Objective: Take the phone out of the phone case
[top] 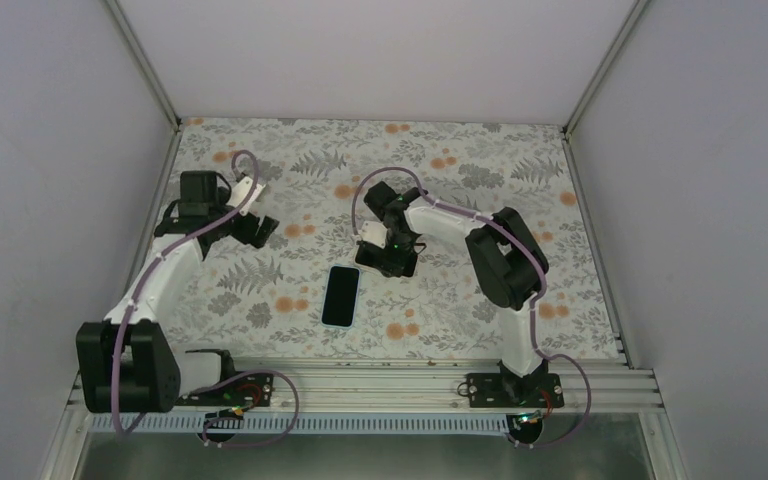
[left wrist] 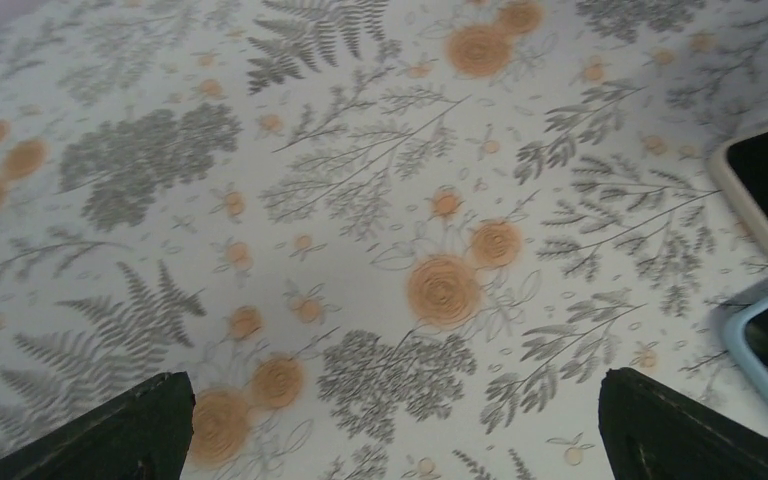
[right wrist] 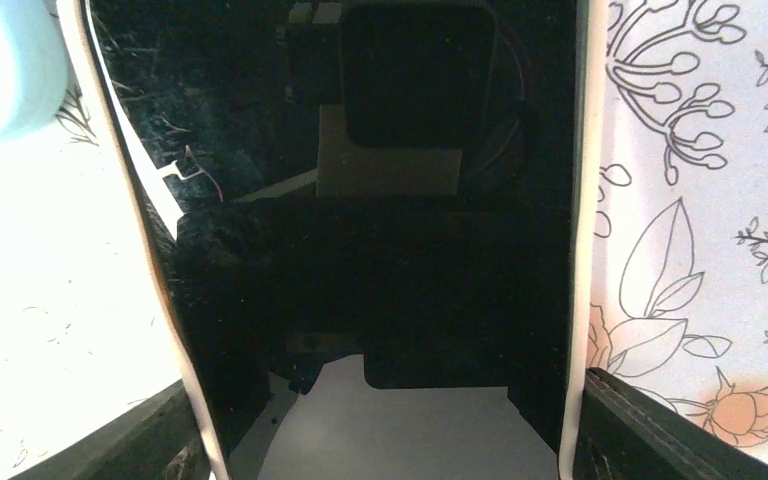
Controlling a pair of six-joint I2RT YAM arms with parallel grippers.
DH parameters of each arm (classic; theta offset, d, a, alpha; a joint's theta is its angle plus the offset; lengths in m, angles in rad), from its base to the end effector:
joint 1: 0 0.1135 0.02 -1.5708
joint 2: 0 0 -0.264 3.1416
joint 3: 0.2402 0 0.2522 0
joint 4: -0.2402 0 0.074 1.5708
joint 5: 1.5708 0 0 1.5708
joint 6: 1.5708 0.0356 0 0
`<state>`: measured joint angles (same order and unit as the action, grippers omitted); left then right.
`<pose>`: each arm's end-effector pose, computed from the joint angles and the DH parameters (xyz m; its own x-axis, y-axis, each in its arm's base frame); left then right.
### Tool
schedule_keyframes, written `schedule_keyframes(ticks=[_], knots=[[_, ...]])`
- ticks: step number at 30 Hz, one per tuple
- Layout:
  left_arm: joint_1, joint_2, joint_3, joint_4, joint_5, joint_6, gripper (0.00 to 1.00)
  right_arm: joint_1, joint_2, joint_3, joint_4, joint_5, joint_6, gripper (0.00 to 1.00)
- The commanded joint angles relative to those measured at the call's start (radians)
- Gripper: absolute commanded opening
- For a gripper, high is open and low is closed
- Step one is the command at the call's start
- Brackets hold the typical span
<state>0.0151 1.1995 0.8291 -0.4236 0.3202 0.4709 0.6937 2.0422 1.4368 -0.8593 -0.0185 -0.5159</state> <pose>0.2500 -0.0074 0.2499 -0.5419 0.4225 -0.7265 0.5074 0.8536 0.1180 0.2972 0.2480 0.1497 -0.3490 -0.9317 -0.1012 -0.9346 0.3540 -0.0363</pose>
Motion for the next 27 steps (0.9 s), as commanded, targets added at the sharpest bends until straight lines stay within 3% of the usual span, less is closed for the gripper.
schedule_keyframes(ticks=[1,12,23,27], knots=[[-0.005,0.108,0.106,-0.111,0.179,-0.017,1.0,0.006,-0.02,-0.036,0.035,0.028,0.006,0.77],[-0.105,0.485,0.422,-0.426,0.443,0.031,1.0,0.027,-0.112,0.003,0.151,0.042,0.048,0.67],[-0.149,0.726,0.628,-0.547,0.611,0.025,1.0,0.053,-0.149,0.093,0.164,0.057,0.077,0.69],[-0.172,0.767,0.664,-0.558,0.611,0.014,0.99,0.067,-0.132,0.132,0.17,0.06,0.076,0.69]])
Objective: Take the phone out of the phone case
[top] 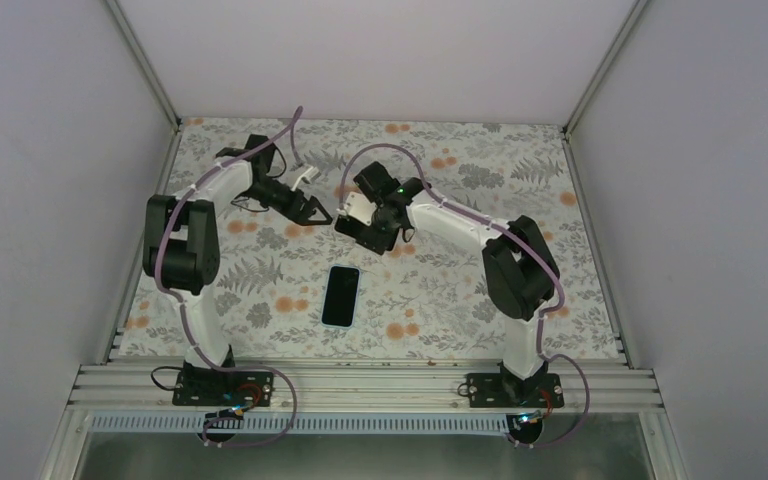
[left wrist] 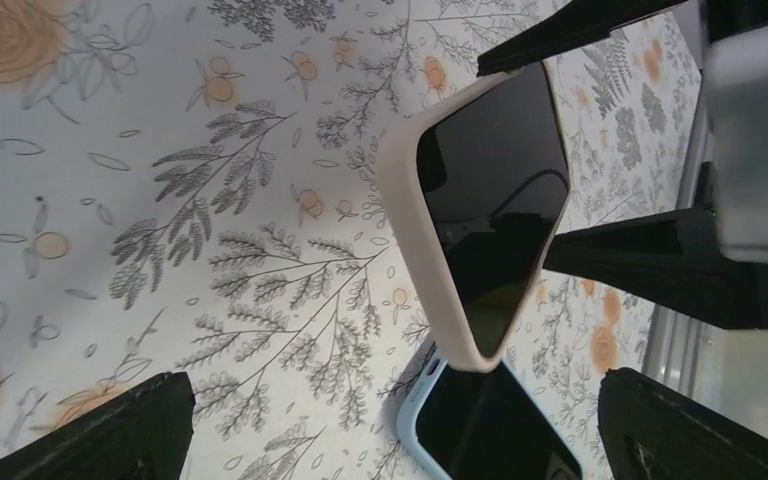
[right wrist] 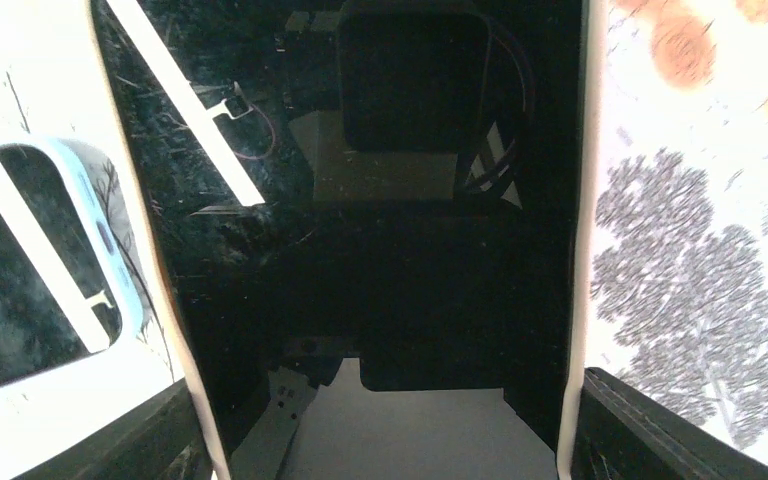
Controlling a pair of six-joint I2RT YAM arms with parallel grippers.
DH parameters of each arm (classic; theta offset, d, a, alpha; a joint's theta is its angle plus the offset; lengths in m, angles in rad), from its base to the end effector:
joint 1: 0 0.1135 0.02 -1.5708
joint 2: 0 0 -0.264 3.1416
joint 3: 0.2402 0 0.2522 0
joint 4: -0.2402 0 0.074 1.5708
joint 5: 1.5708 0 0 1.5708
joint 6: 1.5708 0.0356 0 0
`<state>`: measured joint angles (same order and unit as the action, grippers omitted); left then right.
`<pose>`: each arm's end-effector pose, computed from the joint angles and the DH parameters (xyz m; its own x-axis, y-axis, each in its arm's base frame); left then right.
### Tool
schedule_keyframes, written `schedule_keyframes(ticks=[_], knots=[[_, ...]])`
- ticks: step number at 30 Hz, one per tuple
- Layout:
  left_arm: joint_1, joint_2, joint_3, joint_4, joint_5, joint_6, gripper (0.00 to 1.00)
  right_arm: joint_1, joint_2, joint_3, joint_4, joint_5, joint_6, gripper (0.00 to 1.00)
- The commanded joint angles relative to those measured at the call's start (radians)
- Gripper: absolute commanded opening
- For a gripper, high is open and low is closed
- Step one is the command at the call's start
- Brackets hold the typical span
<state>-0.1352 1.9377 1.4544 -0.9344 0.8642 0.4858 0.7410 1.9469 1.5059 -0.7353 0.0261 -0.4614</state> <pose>0.3672 -0.0773 0.2032 -0.7715 0.4109 -0.4858 0.6363 0.4929 -0.5935 0.3003 0.2735 0.2076 -0.3128 -0.8894 -0.3334 -0.9008 0.3891 -0.1927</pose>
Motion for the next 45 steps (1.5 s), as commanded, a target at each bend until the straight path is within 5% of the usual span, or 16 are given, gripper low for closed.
schedule_keyframes(ticks=[1,7,19,24,26,33,45], knots=[[-0.027,0.034,0.044,-0.049,0.066,-0.007,0.99,0.024,-0.029,0.079,0.046,0.016,0.019,0.7],[-0.05,0.074,0.087,-0.041,0.092,-0.049,0.93,0.057,0.032,0.187,0.027,0.015,0.024,0.7],[-0.051,0.089,0.12,-0.123,0.159,0.021,0.59,0.077,0.092,0.242,0.024,0.027,0.031,0.7],[-0.051,0.077,0.125,-0.148,0.17,0.041,0.34,0.078,0.09,0.223,0.035,0.034,0.032,0.71],[-0.05,0.074,0.123,-0.157,0.175,0.055,0.31,0.077,0.09,0.216,0.029,0.038,0.031,0.72],[-0.049,0.069,0.138,-0.204,0.199,0.124,0.03,0.074,0.055,0.179,0.01,0.01,0.011,0.94],[-0.079,-0.081,0.11,-0.191,0.066,0.282,0.02,-0.204,-0.276,-0.07,-0.106,-0.484,-0.166,1.0]])
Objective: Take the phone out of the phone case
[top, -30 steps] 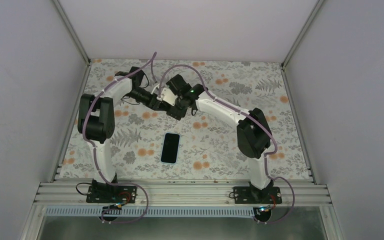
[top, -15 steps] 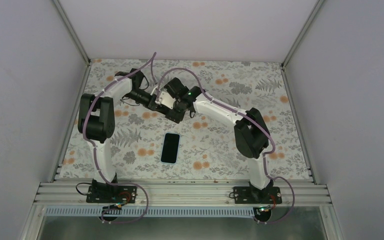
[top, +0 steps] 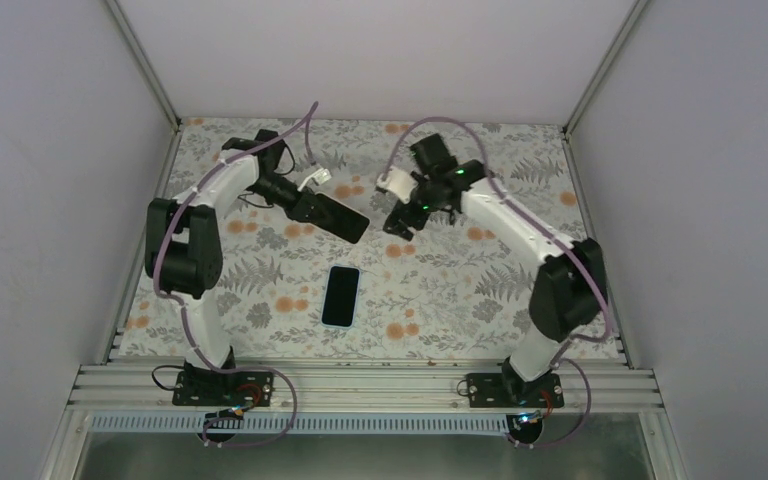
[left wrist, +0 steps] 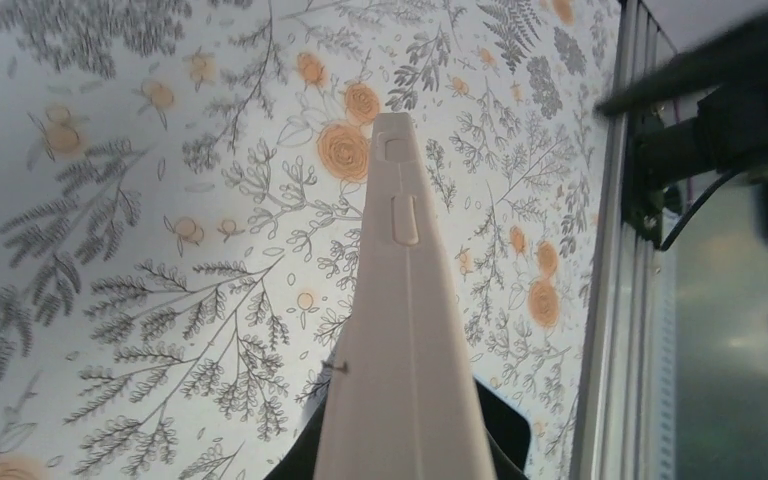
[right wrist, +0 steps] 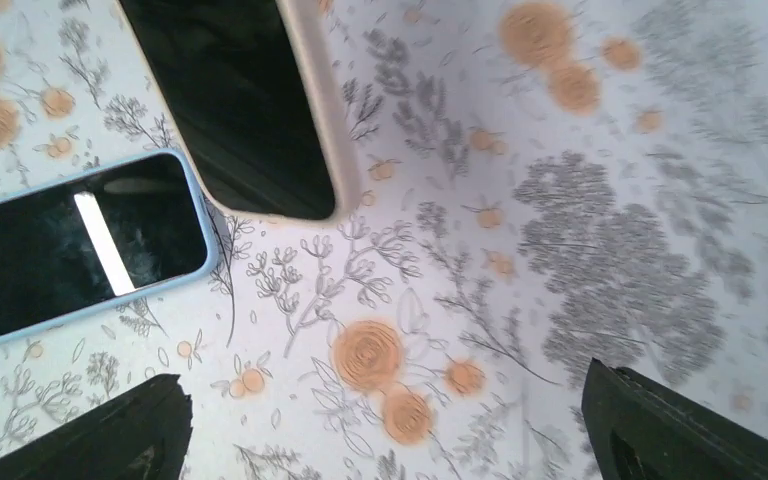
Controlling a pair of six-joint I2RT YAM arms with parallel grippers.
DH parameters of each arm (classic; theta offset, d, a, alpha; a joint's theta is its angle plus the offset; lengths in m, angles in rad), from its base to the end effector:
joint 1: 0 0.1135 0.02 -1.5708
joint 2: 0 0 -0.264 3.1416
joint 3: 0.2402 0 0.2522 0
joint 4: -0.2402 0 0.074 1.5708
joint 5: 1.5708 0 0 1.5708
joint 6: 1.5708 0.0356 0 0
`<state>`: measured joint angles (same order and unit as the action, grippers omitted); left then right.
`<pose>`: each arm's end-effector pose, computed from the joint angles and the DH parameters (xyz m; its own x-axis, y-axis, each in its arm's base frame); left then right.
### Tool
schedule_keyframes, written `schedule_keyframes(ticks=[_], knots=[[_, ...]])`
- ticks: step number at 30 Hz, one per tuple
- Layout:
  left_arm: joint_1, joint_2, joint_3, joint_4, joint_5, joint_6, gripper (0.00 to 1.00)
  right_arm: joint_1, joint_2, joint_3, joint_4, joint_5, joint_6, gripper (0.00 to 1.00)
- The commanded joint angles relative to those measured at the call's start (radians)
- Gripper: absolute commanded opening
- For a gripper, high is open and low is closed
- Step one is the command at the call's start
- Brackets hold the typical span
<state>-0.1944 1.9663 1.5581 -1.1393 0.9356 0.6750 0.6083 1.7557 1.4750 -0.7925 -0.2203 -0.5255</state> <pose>0.3600 -0.1001 0.2199 -0.6827 0.5123 -0.5211 0.7168 0.3310 -0.6137 0.3012 0.2192 0.2672 -0.3011 -0.8062 -0.5092 -0.9182 0.3893 -0.0733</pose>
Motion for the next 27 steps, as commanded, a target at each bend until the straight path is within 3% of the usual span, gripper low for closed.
schedule_keyframes(ticks=[1,10,27], knots=[[-0.03,-0.129,0.007,0.02,-0.018,0.105,0.02,-0.082,-0.1,-0.048,-0.046,-0.256,-0.114,1.0],[-0.116,-0.328,-0.102,0.182,-0.071,0.105,0.02,-0.089,-0.065,-0.04,-0.047,-0.334,-0.159,0.99],[-0.17,-0.368,-0.121,0.128,-0.048,0.142,0.02,-0.145,0.024,0.048,-0.049,-0.347,-0.167,0.97]])
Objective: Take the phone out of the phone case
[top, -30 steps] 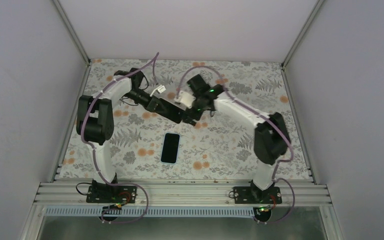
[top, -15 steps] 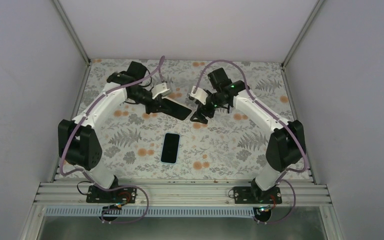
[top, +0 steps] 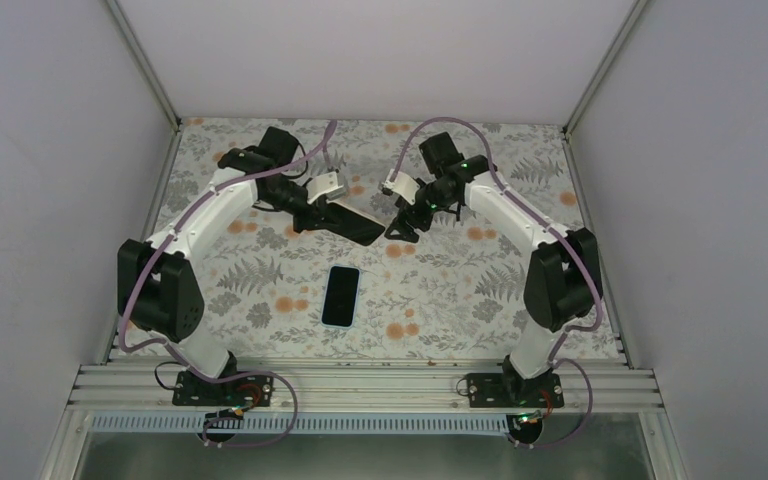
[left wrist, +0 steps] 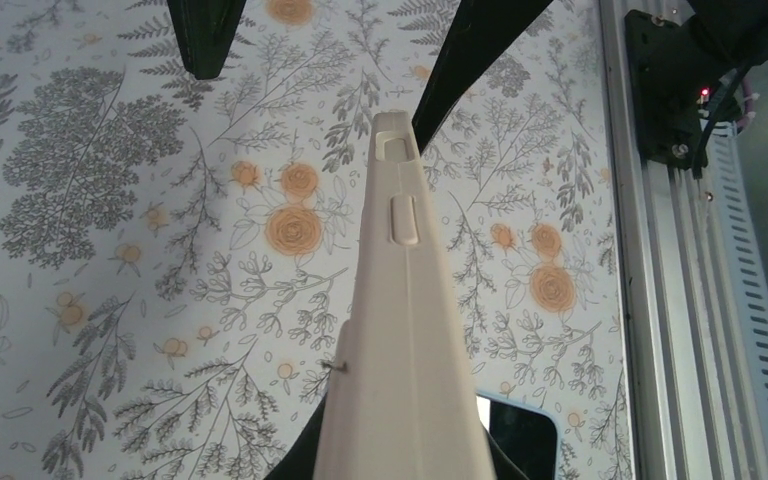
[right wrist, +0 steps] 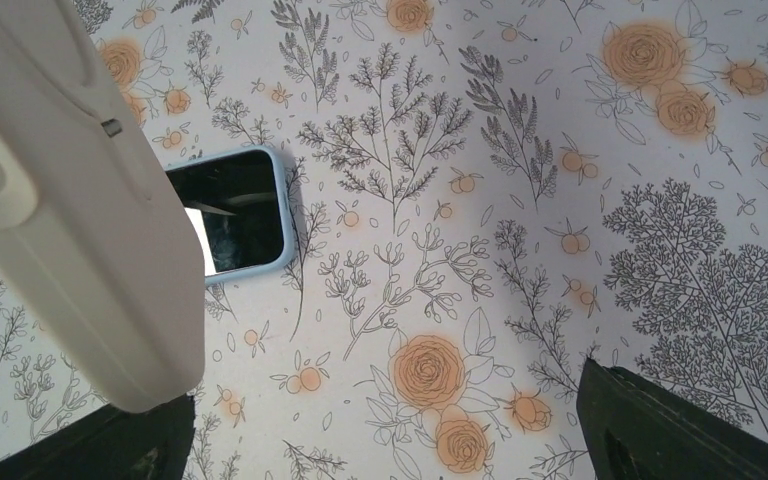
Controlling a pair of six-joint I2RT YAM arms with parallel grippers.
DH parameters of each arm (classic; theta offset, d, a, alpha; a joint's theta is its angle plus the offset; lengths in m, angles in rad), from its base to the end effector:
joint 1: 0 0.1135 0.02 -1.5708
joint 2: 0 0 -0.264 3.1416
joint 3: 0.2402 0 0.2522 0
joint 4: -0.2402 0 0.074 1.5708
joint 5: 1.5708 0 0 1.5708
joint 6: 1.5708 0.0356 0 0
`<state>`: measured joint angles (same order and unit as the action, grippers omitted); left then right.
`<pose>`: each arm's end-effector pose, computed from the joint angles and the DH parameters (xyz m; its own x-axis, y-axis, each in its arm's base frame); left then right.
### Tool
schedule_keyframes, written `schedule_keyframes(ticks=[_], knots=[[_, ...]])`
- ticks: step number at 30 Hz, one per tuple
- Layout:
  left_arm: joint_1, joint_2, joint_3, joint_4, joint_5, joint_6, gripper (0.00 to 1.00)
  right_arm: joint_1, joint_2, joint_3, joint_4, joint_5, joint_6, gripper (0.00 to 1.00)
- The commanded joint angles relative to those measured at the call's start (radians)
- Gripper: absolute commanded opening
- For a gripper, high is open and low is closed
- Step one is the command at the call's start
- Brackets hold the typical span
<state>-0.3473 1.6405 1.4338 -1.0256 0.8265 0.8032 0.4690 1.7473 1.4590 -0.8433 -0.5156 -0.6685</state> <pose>0.2948 -0.1346 0.2928 -0.2847 0.6215 -0.7299 0.9578 0.1536 -0.2428 0.3158 0.1797 0.2663 -0.2739 -0.7433 -0.6103 -0.9558 0.2811 0.0867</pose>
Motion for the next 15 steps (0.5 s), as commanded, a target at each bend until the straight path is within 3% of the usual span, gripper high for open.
schedule_keyframes(ticks=[1,15], knots=[[-0.018,-0.042,0.006,0.015,0.055,0.012,0.02,-0.006,0.033,0.067,-0.009,-0.058,-0.031,0.97],[-0.02,-0.035,0.0,-0.009,0.078,0.035,0.02,-0.035,-0.004,0.045,0.02,-0.061,-0.026,0.96]])
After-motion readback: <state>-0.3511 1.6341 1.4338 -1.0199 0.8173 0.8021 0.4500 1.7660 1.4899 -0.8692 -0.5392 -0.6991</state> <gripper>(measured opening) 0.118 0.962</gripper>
